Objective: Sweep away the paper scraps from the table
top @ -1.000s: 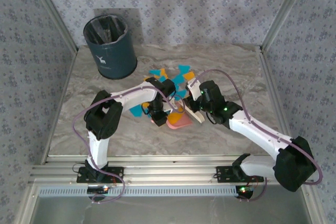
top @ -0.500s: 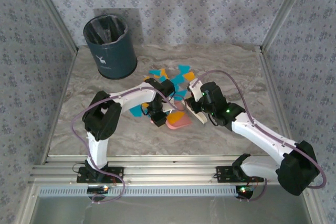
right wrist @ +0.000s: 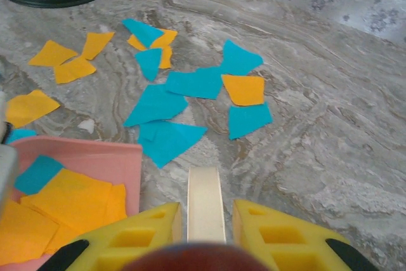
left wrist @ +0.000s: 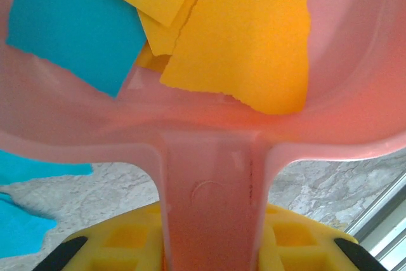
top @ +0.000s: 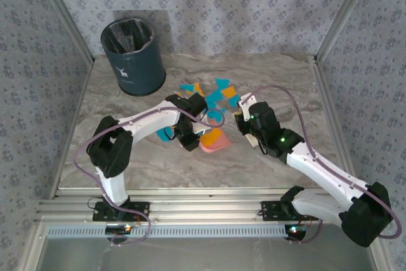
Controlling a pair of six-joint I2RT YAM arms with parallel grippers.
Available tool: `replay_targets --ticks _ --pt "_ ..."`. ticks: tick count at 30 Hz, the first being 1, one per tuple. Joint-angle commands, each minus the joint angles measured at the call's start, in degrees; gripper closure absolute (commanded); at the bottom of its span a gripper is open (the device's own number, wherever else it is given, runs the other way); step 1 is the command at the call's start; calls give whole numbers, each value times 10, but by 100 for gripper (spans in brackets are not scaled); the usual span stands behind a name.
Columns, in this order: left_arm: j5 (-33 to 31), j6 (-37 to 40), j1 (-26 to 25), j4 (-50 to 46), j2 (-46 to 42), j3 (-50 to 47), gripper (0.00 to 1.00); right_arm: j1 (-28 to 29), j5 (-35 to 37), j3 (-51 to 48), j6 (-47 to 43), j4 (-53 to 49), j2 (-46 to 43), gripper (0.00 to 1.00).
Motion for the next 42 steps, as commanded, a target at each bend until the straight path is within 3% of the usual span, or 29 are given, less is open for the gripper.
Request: replay_targets --ticks 1,11,24,36,42 --pt "5 -3 6 12 -39 -4 100 -9 30 -7 24 11 -18 100" --pt "74 -26 24 55 -104 -15 100 -23 37 -21 47 26 -31 100" --pt "143 -108 85 122 -149 -13 100 -33 25 -22 64 26 -38 100" --pt "261 -142 202 125 -177 34 100 -34 17 -19 69 27 -38 100" --pt "276 -147 240 101 -162 96 100 -34 14 -18 72 25 -37 100"
